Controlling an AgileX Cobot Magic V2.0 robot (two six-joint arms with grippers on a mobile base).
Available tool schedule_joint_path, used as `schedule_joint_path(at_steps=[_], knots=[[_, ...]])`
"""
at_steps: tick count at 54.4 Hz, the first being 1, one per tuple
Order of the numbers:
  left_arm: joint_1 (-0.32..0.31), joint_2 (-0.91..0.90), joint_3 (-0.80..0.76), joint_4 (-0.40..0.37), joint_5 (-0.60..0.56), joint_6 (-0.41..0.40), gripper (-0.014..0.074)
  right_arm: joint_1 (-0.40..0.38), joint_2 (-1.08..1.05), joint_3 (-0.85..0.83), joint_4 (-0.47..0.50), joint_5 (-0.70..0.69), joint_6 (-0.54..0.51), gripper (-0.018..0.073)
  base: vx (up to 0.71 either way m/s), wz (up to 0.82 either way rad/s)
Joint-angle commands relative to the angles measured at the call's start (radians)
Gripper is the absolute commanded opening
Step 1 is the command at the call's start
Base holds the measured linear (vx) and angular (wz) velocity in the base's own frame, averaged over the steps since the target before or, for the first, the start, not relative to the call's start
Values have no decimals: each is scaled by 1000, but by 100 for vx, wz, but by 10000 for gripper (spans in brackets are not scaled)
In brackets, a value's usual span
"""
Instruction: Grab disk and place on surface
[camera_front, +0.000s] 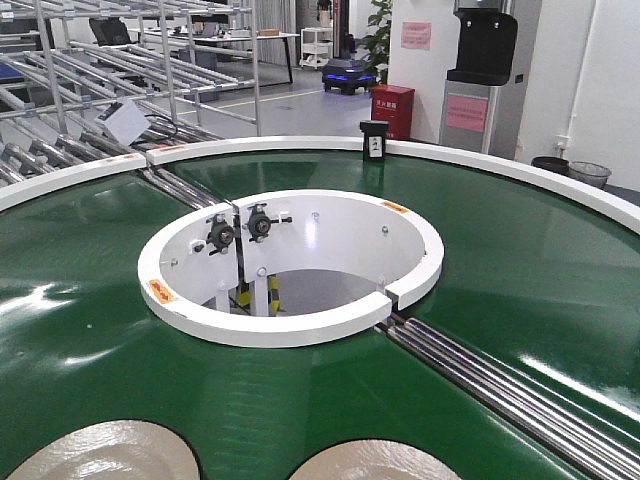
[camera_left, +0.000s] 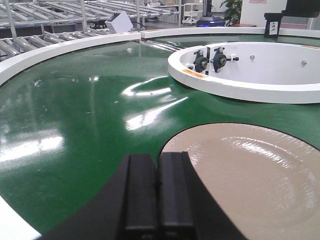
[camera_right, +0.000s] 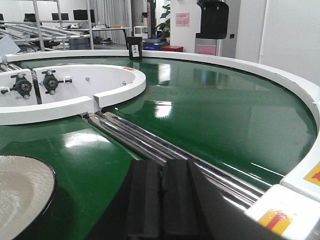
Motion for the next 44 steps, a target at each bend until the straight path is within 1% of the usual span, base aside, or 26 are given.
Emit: schedule_joint_path(at_steps=[1, 33, 44], knots=[[-5, -5, 16, 1, -89, -6, 1, -6, -10, -4, -11, -83, -6, -9, 0, 0], [-5, -5, 16, 1, -91, -6, 1, -6, -10, -4, -11, -83, -6, -9, 0, 0], [-5, -5, 16, -1, -204, 0, 1, -6, -10, -4, -11, -94, -6, -9, 0, 0]])
